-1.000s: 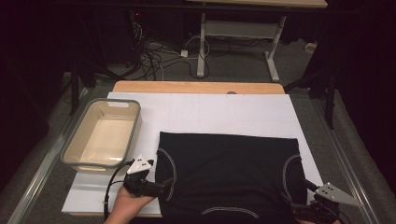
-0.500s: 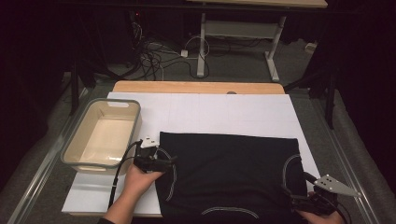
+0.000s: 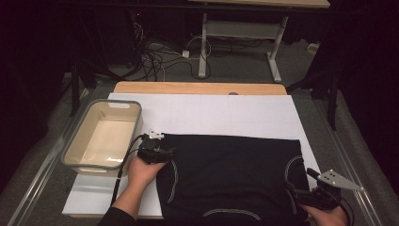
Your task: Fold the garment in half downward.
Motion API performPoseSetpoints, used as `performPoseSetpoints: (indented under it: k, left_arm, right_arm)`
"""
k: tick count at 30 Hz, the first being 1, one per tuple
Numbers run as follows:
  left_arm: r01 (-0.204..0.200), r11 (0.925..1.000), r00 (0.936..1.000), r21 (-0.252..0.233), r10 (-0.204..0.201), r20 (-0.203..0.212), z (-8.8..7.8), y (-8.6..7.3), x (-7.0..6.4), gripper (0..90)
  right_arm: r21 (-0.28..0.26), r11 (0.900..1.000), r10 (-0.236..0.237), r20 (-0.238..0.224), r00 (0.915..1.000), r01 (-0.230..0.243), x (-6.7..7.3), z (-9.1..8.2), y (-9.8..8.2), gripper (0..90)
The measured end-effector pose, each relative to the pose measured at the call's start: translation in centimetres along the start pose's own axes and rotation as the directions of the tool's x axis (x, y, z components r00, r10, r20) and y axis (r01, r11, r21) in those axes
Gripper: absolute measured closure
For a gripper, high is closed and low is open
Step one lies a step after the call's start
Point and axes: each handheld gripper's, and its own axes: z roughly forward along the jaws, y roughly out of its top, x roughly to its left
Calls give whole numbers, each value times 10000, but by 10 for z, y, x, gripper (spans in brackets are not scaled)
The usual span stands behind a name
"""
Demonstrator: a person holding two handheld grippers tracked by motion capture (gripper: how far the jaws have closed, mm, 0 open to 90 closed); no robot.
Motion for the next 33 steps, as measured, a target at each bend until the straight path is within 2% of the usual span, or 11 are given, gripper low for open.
performPoseSetpoints:
  k: [2,4,7,10,14,17,19,21,25,33]
  left_arm:
    - [3,10000,10000,-20,-3,84,-1,0,-1,376]
    - [110,9997,9997,-209,-106,200,-1,-2,0,464]
    - [70,9994,9989,-351,-54,465,-1,-4,1,598]
    - [-112,9989,9974,-447,143,708,-1,-5,0,686]
    - [-343,9980,9973,-536,377,632,-1,-6,-3,715]
    - [-282,9981,9969,-552,322,713,-1,-6,-2,714]
    - [-316,9979,9969,-557,355,697,-1,-6,-2,714]
    - [-400,9976,9970,-564,435,633,-1,-6,-3,714]
    - [-472,9972,9970,-581,506,581,-1,-7,-4,714]
    - [-491,9970,9966,-593,528,627,-2,-7,-4,715]
  right_arm:
    - [39,10000,-48,468,9989,46,-5,5,7,61]
    - [110,9998,134,734,9972,-143,-13,12,13,88]
    - [445,9971,565,1096,9924,-617,-29,27,22,153]
    - [866,9915,840,1464,9856,-974,-42,43,29,166]
    - [1576,9799,923,1874,9779,-1227,-55,67,39,179]
    - [2083,9675,994,2093,9728,-1437,-65,82,43,169]
    - [2286,9603,1114,2112,9711,-1599,-68,86,44,175]
    - [2430,9589,928,2201,9710,-1467,-67,88,45,207]
    - [2278,9665,786,1757,9813,-1182,-63,86,43,442]
    - [2201,9708,818,698,9942,-954,-62,84,42,740]
